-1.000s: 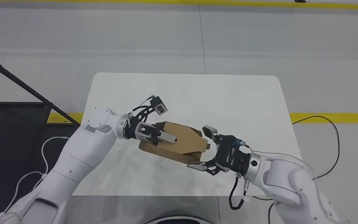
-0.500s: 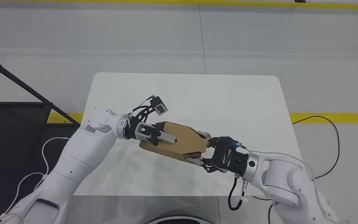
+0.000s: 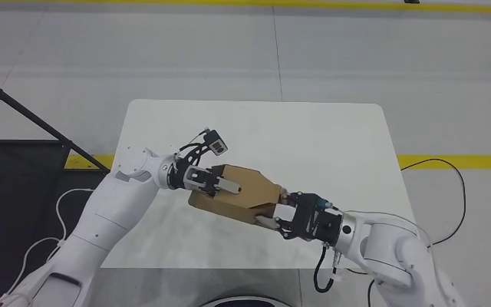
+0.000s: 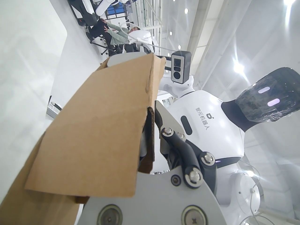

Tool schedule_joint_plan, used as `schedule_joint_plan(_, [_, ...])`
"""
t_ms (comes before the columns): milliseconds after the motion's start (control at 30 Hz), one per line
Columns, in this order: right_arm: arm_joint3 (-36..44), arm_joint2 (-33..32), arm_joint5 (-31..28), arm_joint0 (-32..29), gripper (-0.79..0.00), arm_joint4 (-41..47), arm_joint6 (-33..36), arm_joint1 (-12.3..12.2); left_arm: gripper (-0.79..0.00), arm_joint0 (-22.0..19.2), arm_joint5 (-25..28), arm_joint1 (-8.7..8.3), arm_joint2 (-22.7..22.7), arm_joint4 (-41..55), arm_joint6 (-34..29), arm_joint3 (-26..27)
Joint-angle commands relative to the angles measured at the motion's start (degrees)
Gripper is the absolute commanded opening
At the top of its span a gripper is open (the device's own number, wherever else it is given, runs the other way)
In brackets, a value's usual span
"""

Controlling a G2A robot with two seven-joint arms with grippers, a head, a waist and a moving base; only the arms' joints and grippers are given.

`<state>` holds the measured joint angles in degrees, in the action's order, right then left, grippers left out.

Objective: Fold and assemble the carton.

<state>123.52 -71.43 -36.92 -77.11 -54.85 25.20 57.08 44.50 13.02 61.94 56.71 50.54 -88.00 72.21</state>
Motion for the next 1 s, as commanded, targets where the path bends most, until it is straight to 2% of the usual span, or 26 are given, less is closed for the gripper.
schedule_joint_plan(0, [0.05, 0.09, 0.21, 0.03, -0.400, -0.12, -0.01, 0.01, -0.785, -0.02, -0.06, 0.08, -0.03, -0.10, 0.00, 0.03])
schedule_joint_plan(533, [-0.32, -0.23, 2.90, 0.56, -0.440, 0.56, 0.18, 0.13, -0.785, -0.43, -0.39, 0.41, -0.32, -0.50, 0.00, -0.03])
schedule_joint_plan(767, [-0.56, -0.82, 3.35, 0.47, -0.486, 1.47, -0.50, 0.15, -0.785, -0.59, -0.45, 0.40, -0.50, -0.60, 0.00, -0.05])
schedule_joint_plan(967, [-0.62, -0.67, 3.02, 0.52, -0.480, 1.73, -0.20, 0.15, -0.785, -0.82, -0.62, 0.50, -0.86, -0.74, 0.00, -0.08])
